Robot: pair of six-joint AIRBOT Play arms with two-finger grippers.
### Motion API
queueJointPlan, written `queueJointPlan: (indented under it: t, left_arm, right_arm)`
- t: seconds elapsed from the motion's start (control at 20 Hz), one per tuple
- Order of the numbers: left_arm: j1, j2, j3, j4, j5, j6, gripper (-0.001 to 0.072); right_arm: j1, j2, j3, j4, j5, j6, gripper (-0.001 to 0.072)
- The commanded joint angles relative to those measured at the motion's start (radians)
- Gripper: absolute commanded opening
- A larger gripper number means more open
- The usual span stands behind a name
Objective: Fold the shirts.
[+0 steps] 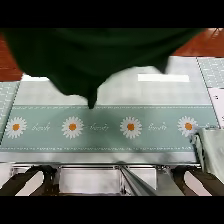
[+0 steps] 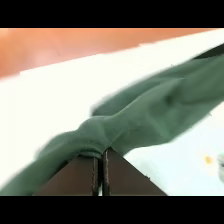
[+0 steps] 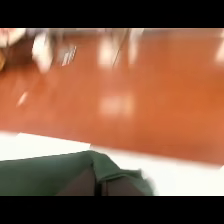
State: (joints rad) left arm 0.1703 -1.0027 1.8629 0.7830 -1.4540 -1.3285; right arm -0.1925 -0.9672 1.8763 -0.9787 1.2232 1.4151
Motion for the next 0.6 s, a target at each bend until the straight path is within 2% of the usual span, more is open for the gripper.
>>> queueJointPlan:
  t: [0.0, 0.35, 0.55]
  left_arm:
    - [0.000, 0.037, 0.282, 0.154, -0.069, -0.079, 0.0018]
    - [-0.042, 0.307, 0.275, 0.253, -0.075, -0.083, 0.0017]
    - [-0.071, 0.373, 0.106, 0.275, -0.077, -0.056, 0.0018]
  right_arm:
    - [0.002, 0.108, 0.158, -0.085, 0.032, 0.028, 0.0022]
    - [0.002, 0.332, 0.132, -0.283, 0.243, 0.099, 0.0022]
    - [0.002, 0.375, 0.060, -0.289, 0.310, 0.112, 0.0022]
